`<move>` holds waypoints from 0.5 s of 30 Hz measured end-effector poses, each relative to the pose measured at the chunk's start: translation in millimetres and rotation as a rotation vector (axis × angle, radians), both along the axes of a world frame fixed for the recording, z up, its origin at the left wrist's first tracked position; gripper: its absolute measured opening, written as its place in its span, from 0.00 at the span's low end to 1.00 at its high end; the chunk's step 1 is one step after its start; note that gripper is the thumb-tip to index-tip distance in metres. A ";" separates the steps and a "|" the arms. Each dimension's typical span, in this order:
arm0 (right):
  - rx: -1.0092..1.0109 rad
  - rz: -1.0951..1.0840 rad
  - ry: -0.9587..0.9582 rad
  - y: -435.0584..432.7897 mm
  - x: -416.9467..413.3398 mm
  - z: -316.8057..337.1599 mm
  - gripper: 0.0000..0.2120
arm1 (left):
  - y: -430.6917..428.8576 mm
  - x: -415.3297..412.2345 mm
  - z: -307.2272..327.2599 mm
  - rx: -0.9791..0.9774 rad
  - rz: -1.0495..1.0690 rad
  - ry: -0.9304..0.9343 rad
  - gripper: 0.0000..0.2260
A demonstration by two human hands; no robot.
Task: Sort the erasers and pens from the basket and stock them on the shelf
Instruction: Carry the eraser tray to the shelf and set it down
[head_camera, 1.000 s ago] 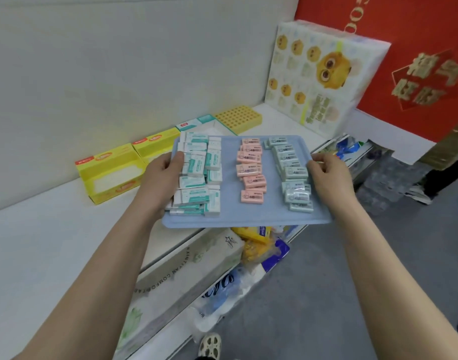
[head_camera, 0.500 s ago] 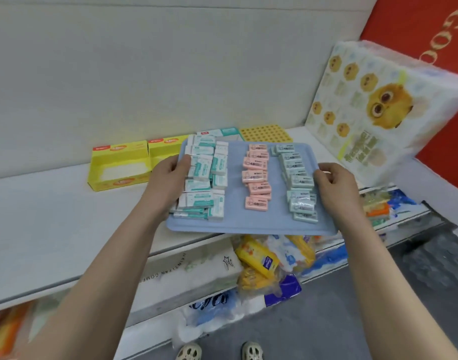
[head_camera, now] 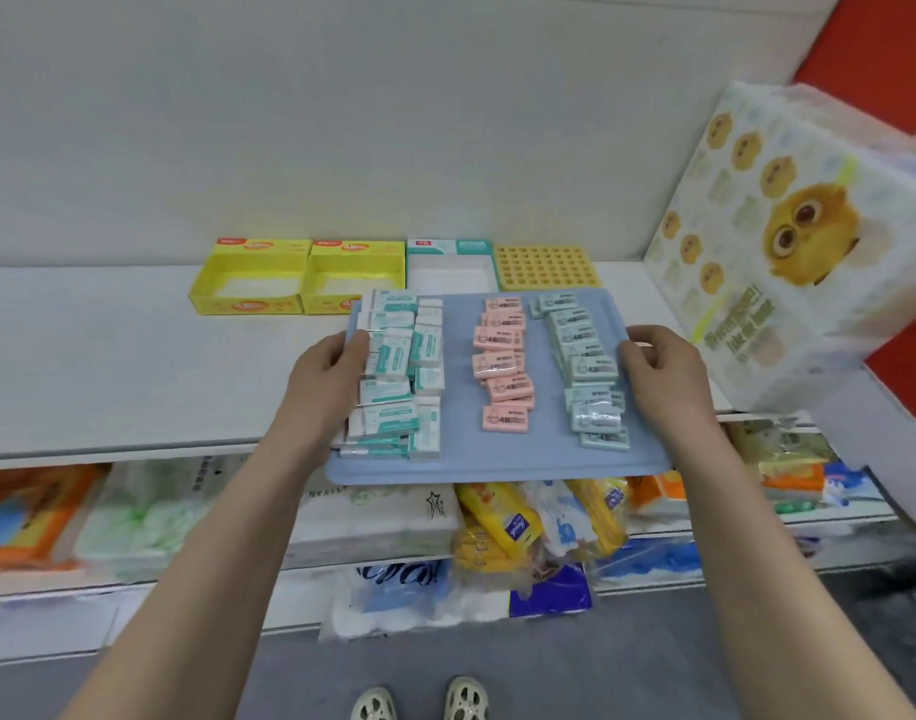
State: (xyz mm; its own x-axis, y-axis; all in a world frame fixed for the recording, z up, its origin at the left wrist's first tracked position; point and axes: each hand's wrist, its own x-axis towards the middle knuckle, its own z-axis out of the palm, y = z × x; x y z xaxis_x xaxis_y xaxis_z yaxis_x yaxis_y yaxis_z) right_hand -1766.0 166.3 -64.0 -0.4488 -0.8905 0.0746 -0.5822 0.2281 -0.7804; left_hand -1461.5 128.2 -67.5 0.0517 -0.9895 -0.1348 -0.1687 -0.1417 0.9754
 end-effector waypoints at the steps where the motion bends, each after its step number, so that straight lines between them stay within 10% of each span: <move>1: -0.002 0.016 0.005 -2.7 3.0 1.7 0.12 | 2.3 3.3 1.5 -0.001 0.017 -0.002 0.10; 15: -0.049 0.424 0.103 -111.7 156.1 27.5 0.14 | 24.1 144.9 17.1 0.025 0.435 0.001 0.16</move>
State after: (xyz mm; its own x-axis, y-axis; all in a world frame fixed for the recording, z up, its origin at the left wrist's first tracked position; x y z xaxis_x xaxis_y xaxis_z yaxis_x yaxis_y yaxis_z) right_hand -1609.9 54.6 -36.4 -0.0320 -0.9887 0.1461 -0.6919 -0.0836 -0.7172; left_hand -1316.6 152.2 -50.4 0.4633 -0.8718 -0.1591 -0.0866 -0.2233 0.9709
